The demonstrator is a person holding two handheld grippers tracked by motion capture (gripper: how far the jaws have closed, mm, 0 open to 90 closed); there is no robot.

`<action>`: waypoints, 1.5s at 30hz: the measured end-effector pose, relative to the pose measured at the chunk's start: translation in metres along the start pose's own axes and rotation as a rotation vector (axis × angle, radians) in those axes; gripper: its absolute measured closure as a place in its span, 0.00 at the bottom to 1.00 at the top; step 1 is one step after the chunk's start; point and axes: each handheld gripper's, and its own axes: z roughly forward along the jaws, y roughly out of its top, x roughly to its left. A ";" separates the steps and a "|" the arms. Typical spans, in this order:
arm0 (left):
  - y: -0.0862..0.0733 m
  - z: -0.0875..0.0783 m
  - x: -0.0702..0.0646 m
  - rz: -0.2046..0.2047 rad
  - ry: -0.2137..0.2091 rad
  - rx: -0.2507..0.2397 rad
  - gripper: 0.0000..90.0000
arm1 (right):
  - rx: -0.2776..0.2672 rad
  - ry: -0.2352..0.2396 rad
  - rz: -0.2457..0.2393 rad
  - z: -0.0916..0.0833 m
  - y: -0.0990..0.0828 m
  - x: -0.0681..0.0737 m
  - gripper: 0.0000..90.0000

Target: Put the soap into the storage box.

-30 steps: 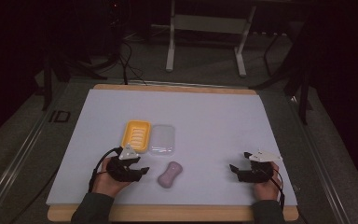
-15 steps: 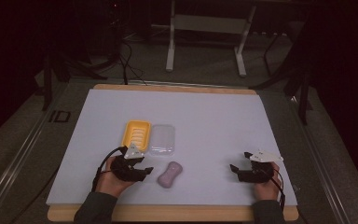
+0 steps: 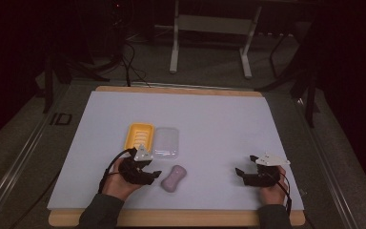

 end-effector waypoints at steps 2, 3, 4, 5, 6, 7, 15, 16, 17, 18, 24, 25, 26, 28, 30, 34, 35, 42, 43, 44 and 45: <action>0.001 0.001 0.000 -0.003 -0.010 -0.004 0.47 | 0.000 0.000 0.000 0.000 0.000 0.000 0.19; 0.002 0.001 -0.002 0.001 -0.014 0.001 0.47 | 0.000 0.000 -0.001 0.000 0.000 0.000 0.19; 0.003 0.002 -0.002 0.005 -0.012 0.008 0.47 | 0.001 -0.001 -0.001 0.000 0.000 0.000 0.19; 0.003 0.002 -0.003 0.005 -0.013 0.007 0.47 | 0.002 -0.001 -0.001 0.000 0.000 0.000 0.19; 0.004 0.003 -0.003 0.008 -0.019 0.013 0.47 | 0.001 -0.001 -0.001 0.000 0.000 0.000 0.19; 0.004 0.003 -0.003 0.012 -0.030 0.012 0.47 | 0.001 -0.001 -0.001 0.000 0.000 0.000 0.19; 0.012 0.005 -0.007 0.034 -0.027 0.034 0.47 | -0.001 -0.001 0.002 0.000 0.000 0.000 0.19; 0.013 0.005 -0.008 0.035 -0.027 0.035 0.47 | -0.002 -0.002 0.001 0.000 0.000 0.000 0.19; 0.014 0.005 -0.008 0.036 -0.027 0.037 0.47 | -0.002 -0.002 0.000 0.000 0.000 0.000 0.19; 0.014 0.006 -0.009 0.041 -0.023 0.043 0.46 | -0.002 -0.002 0.001 0.000 0.000 0.000 0.19; 0.019 0.011 -0.013 0.046 -0.025 0.075 0.45 | -0.001 -0.003 0.002 0.000 0.000 0.000 0.19; 0.020 0.011 -0.013 0.046 -0.025 0.081 0.45 | 0.000 -0.003 0.002 0.000 0.000 0.000 0.19; 0.020 0.012 -0.014 0.044 -0.023 0.082 0.45 | 0.000 -0.003 0.002 0.000 0.000 0.000 0.19; 0.022 0.014 -0.015 0.042 -0.021 0.087 0.43 | 0.000 -0.003 0.002 0.000 0.000 0.000 0.19; 0.023 0.015 -0.017 0.044 -0.016 0.091 0.41 | 0.000 -0.003 0.002 0.000 0.000 0.000 0.19; 0.026 0.020 -0.021 0.044 -0.011 0.097 0.36 | 0.000 -0.003 0.002 0.000 0.000 0.000 0.19; 0.027 0.021 -0.022 0.048 -0.013 0.098 0.34 | 0.000 -0.003 0.002 0.000 0.000 0.000 0.19; 0.033 0.028 -0.028 0.062 -0.030 0.115 0.31 | 0.001 -0.004 0.001 0.000 0.000 0.000 0.19; 0.034 0.029 -0.029 0.064 -0.034 0.120 0.31 | 0.001 -0.003 0.000 0.000 0.000 0.000 0.19; 0.034 0.030 -0.030 0.063 -0.033 0.125 0.31 | 0.001 -0.004 -0.001 0.000 0.000 0.000 0.19; 0.035 0.031 -0.030 0.065 -0.035 0.130 0.31 | 0.002 -0.004 -0.001 0.000 0.000 0.001 0.19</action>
